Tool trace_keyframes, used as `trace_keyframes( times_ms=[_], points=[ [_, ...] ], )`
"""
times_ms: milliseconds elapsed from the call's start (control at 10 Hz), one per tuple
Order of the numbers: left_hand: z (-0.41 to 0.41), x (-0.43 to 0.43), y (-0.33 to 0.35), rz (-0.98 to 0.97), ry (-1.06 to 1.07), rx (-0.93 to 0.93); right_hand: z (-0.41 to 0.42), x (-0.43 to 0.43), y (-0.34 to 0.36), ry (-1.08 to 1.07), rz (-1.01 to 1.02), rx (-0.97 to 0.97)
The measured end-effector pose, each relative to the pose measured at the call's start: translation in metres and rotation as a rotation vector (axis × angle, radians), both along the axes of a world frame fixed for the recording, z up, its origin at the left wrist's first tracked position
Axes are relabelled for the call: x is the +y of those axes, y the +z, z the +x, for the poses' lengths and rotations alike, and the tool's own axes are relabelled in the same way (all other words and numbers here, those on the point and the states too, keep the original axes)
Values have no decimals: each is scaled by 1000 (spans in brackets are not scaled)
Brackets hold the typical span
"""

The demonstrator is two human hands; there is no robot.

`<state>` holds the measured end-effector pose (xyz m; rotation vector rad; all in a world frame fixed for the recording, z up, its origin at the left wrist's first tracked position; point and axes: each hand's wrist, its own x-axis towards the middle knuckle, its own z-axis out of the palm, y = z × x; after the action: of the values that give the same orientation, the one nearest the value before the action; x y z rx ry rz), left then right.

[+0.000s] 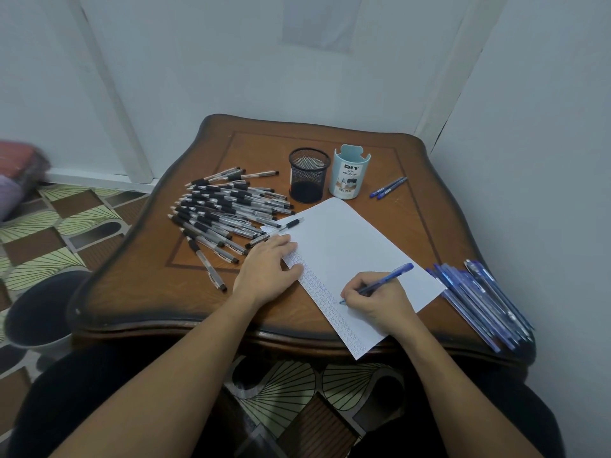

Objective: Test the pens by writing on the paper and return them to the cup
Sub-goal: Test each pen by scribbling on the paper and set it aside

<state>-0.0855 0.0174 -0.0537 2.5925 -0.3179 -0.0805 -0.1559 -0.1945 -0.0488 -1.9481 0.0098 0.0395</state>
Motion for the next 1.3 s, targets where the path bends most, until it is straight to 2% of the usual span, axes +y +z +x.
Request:
trace_keyframes(
  times_ms=[200, 300, 400, 500, 600, 800, 1000, 1300],
  points=[
    [0, 0, 0, 3, -2, 0, 3, -1, -2, -48, 15, -11],
    [1, 0, -1, 0, -5, -6, 7, -5, 1, -88, 291, 13],
    [1, 0, -1, 2, -7, -10, 12, -9, 2, -120, 433, 53],
    [2, 1, -4, -2, -10, -16, 15, -11, 1, -176, 475, 95],
    [3, 1, -4, 7, -9, -17, 15, -11, 3, -129, 504, 102],
    [2, 1, -4, 7, -19, -18, 15, -8, 8, -203, 384, 106],
    [2, 1, -3, 9, -19, -18, 18, -3, 17, -154, 282, 165],
    [1, 2, -4, 4, -27, -30, 15, -4, 14, -178, 403, 153]
  ],
)
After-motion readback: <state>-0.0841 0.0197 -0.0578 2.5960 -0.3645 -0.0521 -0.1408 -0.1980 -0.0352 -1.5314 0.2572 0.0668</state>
